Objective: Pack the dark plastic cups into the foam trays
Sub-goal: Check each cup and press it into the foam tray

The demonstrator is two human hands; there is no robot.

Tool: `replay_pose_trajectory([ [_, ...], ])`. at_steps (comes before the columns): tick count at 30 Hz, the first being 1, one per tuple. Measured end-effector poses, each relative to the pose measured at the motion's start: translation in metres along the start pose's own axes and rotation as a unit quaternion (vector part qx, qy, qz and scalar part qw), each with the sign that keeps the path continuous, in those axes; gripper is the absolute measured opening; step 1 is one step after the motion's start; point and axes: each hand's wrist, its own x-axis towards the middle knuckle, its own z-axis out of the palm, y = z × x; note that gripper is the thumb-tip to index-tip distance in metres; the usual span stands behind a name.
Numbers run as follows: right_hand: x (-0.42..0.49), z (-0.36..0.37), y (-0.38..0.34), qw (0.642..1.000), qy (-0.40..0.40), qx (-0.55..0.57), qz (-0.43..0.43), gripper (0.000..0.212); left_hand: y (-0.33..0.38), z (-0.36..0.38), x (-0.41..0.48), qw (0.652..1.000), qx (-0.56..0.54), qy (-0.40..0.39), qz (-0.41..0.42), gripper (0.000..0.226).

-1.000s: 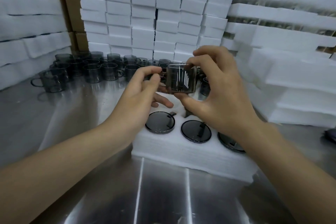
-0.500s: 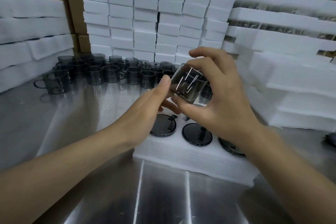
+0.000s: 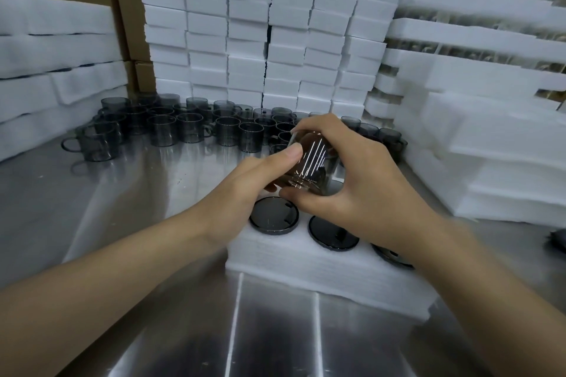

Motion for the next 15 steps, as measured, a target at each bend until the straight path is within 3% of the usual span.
replay_pose_trajectory([
  [3,0.0004,0.0009,0.0001,1.0,-0.002,-0.01,-0.006,0.052,0.0047,0.0013,-0.003,0.999,0.037,-0.012,0.005,0.054],
  [15,-0.0014,0.0043,0.0022,1.0,-0.004,-0.02,0.009,0.07,0.011,0.0071,-0.0054,0.997,0.079,0.015,-0.019,0.049],
])
